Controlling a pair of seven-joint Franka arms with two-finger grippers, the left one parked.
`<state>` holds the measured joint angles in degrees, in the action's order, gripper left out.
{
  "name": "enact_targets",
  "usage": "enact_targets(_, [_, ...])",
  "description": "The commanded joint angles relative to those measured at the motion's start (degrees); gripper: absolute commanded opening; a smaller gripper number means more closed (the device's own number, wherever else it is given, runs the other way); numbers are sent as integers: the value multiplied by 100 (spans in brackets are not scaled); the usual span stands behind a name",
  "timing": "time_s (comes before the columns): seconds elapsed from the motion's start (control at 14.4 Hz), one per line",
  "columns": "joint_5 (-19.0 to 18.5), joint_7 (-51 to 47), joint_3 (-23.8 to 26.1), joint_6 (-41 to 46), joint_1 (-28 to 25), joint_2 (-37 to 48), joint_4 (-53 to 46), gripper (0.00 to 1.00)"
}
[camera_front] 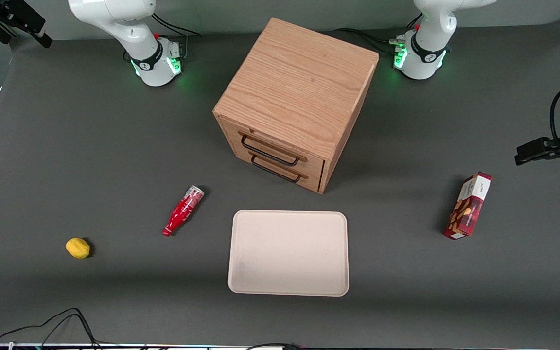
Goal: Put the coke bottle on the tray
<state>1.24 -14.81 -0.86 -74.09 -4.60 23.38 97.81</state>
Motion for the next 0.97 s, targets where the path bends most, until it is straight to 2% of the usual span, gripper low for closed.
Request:
enact_targets(0.0, [-10, 14, 32, 262, -41, -369, -472, 100])
enact_targets(0.28, [-10, 101, 42, 282, -50, -501, -473, 100])
enact_targets(0.49, [61, -170, 225, -173, -59, -1184, -561, 100])
enact_targets(0.69, [411, -1572, 585, -1008, -68, -2247, -517, 100])
enact_targets(0.9, [395, -2875, 911, -2000, -155, -3512, -386, 100])
